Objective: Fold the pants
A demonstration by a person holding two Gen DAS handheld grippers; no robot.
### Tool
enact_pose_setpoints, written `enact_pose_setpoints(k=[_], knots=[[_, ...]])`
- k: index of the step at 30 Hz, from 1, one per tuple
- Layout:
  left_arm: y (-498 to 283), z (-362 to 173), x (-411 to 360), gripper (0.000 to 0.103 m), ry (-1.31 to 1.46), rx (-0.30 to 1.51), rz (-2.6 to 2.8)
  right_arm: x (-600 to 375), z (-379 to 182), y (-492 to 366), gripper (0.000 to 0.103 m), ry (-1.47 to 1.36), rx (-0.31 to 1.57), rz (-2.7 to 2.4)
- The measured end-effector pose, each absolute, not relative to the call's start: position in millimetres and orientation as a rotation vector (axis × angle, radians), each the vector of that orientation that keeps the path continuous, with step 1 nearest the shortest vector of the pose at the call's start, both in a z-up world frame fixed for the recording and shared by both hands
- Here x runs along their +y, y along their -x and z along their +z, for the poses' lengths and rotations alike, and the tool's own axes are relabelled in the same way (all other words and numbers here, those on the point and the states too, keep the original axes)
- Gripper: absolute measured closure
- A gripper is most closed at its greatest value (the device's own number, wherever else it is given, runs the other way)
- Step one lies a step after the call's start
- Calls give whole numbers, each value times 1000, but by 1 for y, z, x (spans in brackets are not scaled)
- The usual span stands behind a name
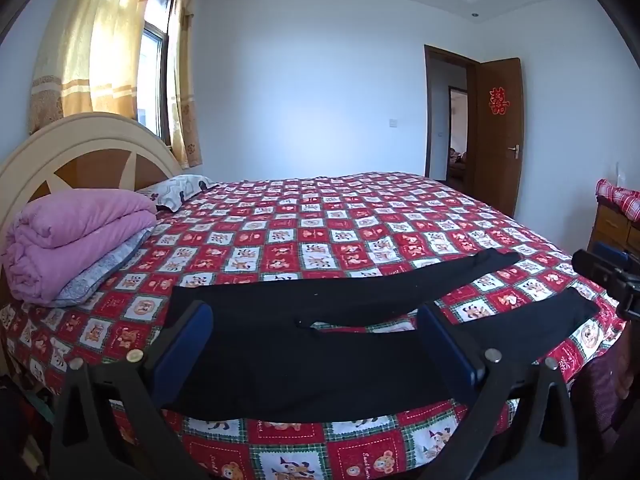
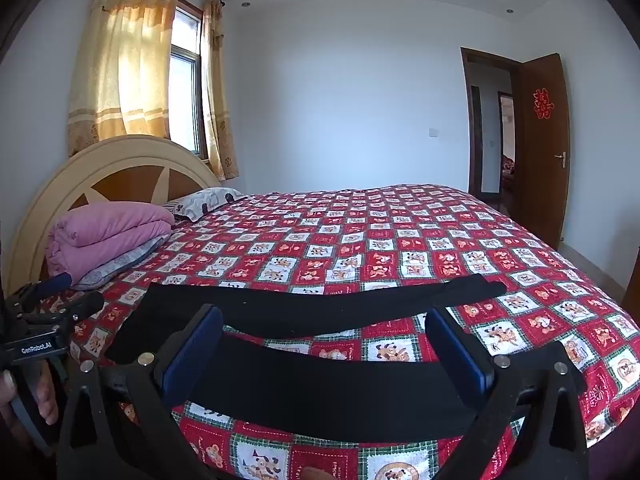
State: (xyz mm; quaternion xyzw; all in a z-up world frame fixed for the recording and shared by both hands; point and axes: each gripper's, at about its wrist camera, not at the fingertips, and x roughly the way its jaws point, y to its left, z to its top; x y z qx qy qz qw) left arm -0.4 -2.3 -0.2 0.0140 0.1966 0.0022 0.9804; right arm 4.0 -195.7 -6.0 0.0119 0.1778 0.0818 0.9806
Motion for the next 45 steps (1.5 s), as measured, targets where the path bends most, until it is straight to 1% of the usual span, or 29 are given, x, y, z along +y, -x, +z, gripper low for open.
enact_pose_setpoints(k=[1, 45], knots=[[0, -1, 0, 0, 15, 403, -11, -196, -6, -5, 1, -28, 362, 166], [1, -2, -6, 0, -8, 396, -17, -193, -18, -14, 1, -16, 393, 170]])
